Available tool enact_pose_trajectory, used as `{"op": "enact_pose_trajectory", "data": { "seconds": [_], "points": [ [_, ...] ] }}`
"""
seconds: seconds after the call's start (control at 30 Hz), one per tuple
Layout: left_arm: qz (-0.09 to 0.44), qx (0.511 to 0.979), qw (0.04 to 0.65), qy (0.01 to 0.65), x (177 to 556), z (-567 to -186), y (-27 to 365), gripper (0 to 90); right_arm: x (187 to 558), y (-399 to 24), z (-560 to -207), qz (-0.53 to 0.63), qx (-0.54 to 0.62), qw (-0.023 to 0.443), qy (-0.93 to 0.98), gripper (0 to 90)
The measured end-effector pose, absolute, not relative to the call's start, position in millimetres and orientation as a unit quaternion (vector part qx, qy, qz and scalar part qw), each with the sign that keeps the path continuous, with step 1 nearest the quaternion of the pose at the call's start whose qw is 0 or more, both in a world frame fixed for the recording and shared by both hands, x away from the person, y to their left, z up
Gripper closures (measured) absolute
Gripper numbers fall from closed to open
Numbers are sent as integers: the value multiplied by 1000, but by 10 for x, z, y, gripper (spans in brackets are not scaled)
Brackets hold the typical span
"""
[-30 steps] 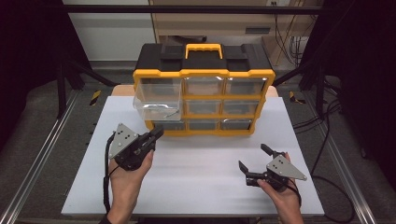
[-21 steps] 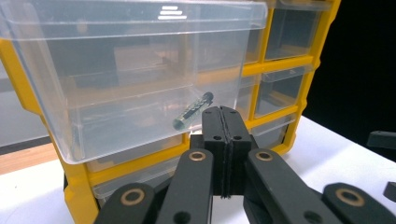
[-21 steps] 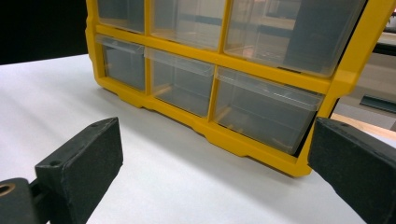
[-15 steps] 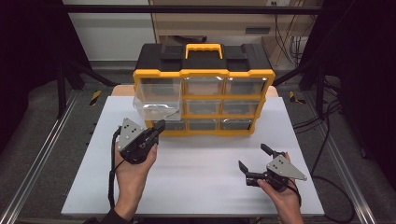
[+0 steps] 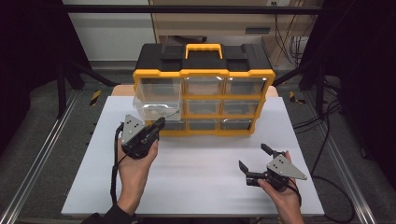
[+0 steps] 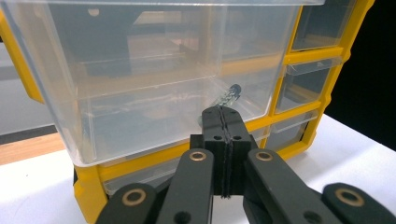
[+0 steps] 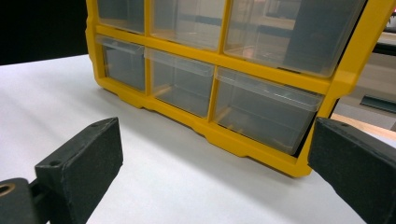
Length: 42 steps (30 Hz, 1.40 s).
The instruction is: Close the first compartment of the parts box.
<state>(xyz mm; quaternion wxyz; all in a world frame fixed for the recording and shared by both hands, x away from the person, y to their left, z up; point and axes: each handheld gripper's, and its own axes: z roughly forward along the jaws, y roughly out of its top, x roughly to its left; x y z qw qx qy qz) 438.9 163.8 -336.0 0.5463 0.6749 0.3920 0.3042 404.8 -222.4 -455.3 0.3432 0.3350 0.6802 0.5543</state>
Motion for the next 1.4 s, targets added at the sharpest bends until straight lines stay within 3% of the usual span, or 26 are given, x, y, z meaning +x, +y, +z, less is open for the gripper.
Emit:
{"op": "enact_pose_trajectory", "data": {
  "seconds": [1.4],
  "points": [
    [306,685,533,392,4619,-3231,1591,896,4057,-2235,-4548,559,335,343,676,24]
  ]
}}
